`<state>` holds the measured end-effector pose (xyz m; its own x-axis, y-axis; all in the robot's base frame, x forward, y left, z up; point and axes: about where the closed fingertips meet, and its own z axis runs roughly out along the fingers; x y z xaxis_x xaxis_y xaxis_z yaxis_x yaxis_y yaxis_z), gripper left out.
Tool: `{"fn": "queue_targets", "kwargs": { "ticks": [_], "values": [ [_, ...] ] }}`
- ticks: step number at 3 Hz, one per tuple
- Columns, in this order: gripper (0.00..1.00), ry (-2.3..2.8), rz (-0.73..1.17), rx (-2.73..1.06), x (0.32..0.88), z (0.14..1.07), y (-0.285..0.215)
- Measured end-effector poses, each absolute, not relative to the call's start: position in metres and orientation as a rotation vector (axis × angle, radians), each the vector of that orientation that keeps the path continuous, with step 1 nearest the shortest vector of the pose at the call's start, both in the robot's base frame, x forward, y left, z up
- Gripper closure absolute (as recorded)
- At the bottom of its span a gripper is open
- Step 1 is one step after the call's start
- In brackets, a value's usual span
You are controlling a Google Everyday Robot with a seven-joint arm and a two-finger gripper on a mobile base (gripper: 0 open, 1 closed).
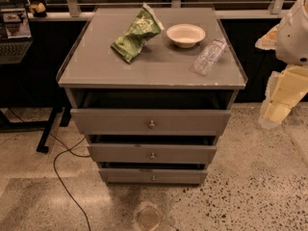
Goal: Open bottom drawer
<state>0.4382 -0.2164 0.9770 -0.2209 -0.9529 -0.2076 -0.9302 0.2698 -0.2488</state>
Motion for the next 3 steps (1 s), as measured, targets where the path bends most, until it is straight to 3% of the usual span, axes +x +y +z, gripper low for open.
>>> {"fn": "queue_targets", "kwargs": {
  "ticks": [2,3],
  "values": [
    [0.00,2.223,-0.034,-1.651,0.440,0.954,-0.216],
    [0.00,2.248,0.207,-1.485,0.431,0.881,-0.209]
  ]
}}
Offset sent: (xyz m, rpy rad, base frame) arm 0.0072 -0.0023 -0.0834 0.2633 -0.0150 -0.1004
